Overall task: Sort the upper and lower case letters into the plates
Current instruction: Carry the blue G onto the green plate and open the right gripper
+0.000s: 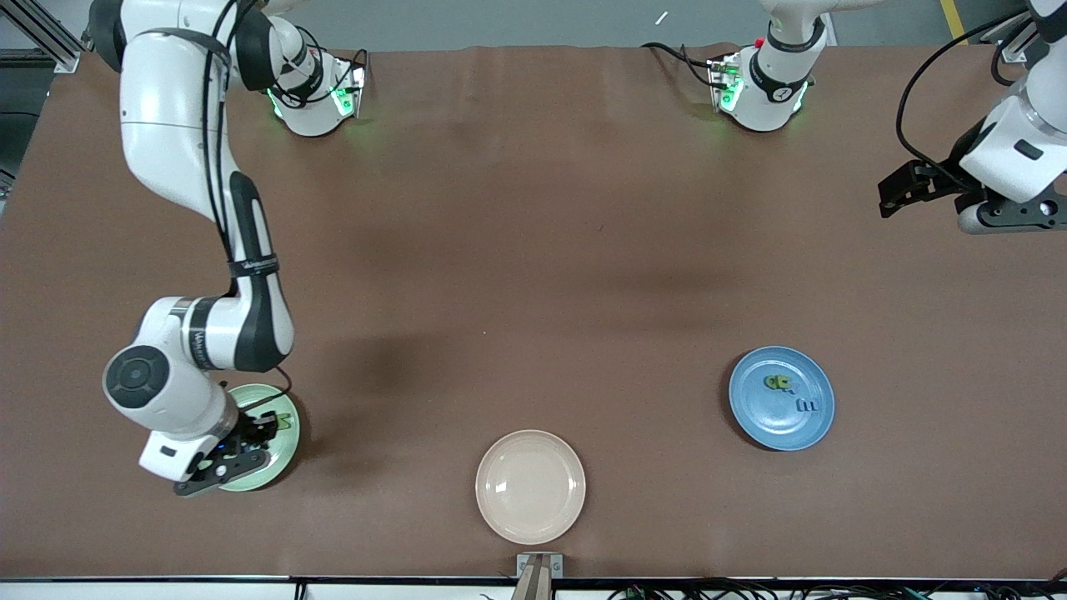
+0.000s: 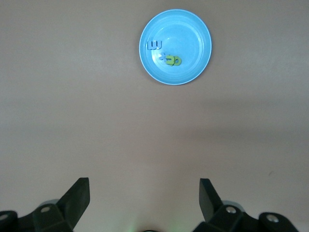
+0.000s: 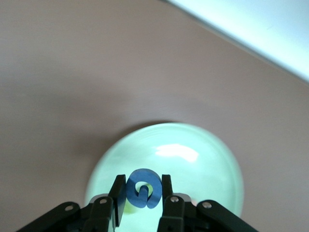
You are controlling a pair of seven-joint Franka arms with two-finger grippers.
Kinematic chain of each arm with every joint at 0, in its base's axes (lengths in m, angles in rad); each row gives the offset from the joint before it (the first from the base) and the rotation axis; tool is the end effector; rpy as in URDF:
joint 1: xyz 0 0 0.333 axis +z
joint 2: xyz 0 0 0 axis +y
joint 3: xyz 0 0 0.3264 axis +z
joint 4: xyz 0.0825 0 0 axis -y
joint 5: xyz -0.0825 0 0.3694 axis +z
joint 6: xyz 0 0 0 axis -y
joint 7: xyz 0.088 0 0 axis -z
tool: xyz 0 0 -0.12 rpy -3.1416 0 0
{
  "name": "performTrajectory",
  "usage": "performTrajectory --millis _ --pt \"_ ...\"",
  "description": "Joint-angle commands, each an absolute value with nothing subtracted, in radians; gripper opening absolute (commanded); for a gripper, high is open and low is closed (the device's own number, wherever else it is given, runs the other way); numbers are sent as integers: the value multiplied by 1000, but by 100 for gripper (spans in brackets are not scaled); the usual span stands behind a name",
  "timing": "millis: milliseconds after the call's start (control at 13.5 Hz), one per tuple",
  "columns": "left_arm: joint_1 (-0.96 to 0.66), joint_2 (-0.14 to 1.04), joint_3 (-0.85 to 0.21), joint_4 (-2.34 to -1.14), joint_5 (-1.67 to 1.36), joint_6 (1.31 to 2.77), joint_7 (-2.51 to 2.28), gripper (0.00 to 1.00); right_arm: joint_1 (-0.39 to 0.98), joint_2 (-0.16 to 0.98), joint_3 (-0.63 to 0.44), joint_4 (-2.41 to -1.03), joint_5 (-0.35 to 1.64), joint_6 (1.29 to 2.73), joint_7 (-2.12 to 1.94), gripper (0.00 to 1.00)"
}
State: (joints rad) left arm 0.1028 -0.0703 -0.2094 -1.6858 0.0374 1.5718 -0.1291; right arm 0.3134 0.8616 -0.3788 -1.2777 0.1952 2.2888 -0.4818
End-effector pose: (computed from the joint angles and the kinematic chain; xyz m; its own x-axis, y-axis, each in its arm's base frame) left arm 0.5123 -0.0541 0.6059 0.9990 0.0235 -0.0381 0.0213 -0.9981 -0.0573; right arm 0.7642 0.0359 0.2770 0.8858 0.4465 0.1266 0.4190 -0.8866 0.1959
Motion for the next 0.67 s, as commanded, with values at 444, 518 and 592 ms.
performTrajectory --millis 444,518,592 --pt "106 -117 -219 -1671 21 1568 -135 100 284 864 -367 -1295 187 2367 -528 100" --pt "106 -118 -219 -1671 21 1566 -135 100 282 847 -367 -1295 189 2355 -529 100" --pt "106 -118 -219 -1671 21 1566 -135 100 284 830 -367 -1290 193 2318 -528 100"
